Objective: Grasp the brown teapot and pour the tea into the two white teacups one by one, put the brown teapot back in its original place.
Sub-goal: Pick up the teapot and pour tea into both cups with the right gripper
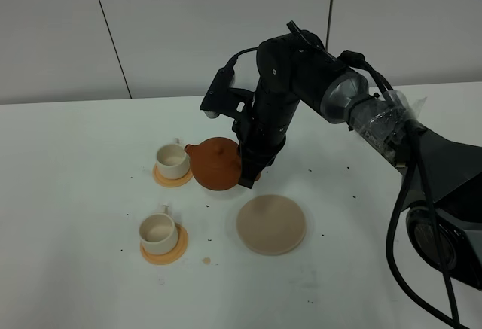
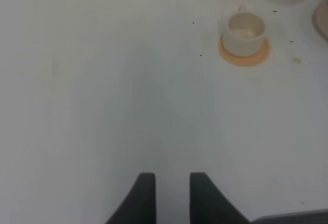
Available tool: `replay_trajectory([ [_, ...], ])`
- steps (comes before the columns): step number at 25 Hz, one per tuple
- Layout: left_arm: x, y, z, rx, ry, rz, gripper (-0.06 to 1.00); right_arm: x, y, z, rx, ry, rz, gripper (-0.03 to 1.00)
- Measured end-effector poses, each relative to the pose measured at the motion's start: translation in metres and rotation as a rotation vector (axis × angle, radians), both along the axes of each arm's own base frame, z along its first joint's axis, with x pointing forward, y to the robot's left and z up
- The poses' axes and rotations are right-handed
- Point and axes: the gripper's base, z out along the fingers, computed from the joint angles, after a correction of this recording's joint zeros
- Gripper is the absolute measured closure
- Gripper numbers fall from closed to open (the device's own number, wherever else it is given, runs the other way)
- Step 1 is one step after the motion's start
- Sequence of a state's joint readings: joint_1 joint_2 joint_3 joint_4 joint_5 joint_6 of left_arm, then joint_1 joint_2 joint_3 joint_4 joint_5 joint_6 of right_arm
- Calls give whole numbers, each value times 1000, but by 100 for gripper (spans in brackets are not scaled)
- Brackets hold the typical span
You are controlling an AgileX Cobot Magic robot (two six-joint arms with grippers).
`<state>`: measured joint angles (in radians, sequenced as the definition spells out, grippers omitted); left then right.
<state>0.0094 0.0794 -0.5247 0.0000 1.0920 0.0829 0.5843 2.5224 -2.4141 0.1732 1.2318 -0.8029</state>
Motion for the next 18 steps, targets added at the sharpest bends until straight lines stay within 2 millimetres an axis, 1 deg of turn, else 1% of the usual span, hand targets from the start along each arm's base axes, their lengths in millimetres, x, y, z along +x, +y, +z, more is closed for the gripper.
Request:
replay_trajectory([
  [18,0,0,0,0,0,0,71,0,0,0,2,0,-1,87],
])
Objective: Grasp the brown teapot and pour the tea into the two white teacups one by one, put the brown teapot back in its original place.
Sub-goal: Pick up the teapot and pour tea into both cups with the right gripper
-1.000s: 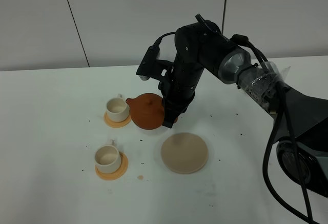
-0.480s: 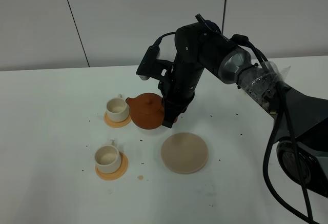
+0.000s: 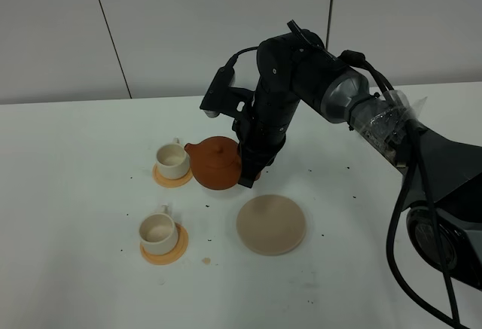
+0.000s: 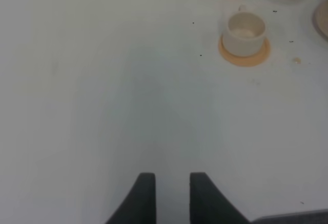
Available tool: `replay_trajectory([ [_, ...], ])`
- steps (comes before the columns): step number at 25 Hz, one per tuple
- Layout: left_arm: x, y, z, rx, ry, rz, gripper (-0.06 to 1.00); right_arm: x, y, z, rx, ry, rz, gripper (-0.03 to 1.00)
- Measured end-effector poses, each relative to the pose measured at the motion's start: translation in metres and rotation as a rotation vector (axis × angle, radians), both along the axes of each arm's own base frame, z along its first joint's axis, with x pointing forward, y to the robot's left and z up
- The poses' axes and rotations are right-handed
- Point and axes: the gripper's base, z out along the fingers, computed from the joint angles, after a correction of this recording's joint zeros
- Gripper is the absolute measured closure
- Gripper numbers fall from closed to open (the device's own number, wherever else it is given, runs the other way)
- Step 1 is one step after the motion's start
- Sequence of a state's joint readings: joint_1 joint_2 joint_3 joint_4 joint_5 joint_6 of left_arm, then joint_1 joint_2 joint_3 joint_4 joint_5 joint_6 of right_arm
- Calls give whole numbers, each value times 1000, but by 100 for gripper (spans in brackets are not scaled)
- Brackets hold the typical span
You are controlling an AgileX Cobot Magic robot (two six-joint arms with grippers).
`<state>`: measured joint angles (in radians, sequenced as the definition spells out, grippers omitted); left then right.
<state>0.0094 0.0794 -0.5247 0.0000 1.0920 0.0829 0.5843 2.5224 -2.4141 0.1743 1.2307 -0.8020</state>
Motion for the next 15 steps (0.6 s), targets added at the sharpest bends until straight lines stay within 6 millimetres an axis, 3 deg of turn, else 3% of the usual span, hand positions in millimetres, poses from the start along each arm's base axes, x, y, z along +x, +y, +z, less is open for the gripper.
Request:
replay_trajectory([
  [9,0,0,0,0,0,0,71,4,13,24,21,-174,11,87],
  [15,0,0,0,0,0,0,71,6,17,28,17,-237,8,87],
])
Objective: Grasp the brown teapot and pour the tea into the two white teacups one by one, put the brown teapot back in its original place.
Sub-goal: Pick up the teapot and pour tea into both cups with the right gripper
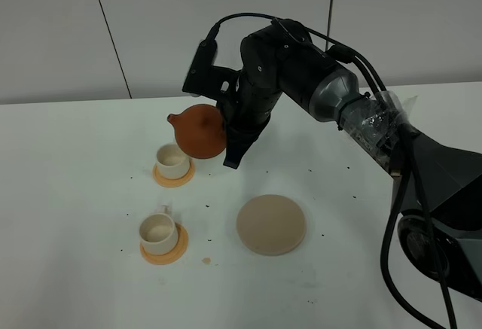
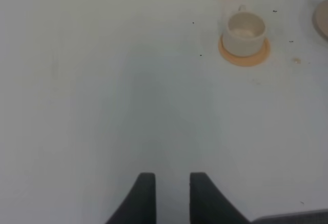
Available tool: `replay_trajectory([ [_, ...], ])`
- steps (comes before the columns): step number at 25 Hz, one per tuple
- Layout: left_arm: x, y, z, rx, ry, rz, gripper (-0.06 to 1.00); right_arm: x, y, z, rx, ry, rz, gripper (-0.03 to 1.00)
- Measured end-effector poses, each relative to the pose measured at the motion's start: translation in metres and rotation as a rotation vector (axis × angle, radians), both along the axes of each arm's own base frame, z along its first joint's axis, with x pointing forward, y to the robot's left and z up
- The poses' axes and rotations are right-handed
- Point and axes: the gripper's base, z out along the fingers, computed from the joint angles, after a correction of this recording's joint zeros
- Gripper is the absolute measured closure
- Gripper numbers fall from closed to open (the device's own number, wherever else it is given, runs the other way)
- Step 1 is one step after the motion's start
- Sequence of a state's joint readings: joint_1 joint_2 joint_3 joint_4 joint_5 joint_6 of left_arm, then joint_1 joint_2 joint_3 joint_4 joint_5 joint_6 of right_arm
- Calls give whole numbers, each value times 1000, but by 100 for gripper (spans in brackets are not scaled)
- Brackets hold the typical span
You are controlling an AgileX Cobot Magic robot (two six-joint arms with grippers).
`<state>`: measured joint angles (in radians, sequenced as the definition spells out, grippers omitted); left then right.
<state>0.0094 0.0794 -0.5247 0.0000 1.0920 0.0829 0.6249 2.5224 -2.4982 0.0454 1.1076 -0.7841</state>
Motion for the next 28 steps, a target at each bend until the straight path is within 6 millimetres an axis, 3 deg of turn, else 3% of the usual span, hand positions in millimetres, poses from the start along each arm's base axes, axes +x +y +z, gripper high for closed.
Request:
replay_trajectory([
  [14,0,0,0,0,0,0,71,8,-8,-1,-98,-91,-43,87],
  [21,0,0,0,0,0,0,71,2,6,-20,-171,-104,-15,87],
  [28,0,0,0,0,0,0,71,-2,14,-18,-223,-180,-22,87],
])
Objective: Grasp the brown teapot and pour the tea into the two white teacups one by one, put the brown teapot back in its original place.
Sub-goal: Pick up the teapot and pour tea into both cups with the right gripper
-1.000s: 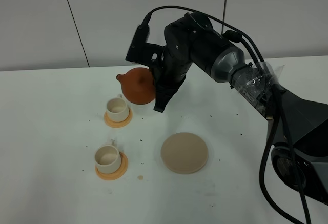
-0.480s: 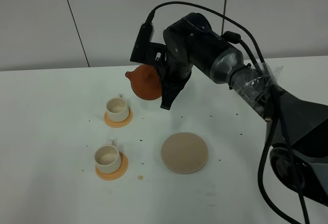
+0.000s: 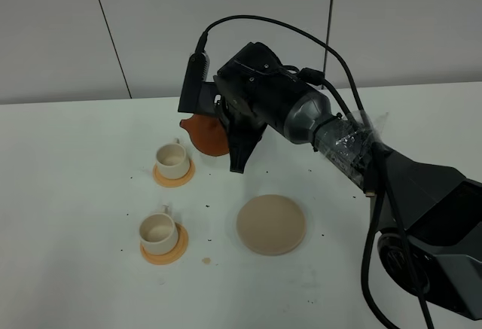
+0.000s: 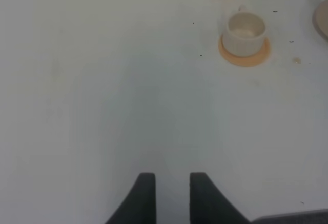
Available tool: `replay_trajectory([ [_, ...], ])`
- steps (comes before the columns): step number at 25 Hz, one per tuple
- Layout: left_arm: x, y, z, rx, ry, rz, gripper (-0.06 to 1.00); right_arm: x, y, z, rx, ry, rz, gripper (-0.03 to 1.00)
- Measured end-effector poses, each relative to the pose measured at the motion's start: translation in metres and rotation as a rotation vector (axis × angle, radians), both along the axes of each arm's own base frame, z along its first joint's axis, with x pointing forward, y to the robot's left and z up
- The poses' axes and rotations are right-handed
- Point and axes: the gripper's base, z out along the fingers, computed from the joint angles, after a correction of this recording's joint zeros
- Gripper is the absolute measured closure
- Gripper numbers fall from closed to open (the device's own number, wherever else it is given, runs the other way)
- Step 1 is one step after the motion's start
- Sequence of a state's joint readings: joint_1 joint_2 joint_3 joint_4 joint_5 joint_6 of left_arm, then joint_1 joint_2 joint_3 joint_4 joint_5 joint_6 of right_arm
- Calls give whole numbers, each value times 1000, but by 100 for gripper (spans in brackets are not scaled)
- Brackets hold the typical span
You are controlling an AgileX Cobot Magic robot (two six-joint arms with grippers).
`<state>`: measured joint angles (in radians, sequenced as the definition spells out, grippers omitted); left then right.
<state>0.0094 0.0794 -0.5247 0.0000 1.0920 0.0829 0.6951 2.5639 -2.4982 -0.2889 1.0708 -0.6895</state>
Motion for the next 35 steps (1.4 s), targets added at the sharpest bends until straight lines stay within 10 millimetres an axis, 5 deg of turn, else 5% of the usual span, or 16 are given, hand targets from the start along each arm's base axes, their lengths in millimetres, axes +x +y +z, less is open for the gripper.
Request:
replay_trajectory([
  [35,0,0,0,0,0,0,71,-21,31,-1,-140,-167,31,87],
])
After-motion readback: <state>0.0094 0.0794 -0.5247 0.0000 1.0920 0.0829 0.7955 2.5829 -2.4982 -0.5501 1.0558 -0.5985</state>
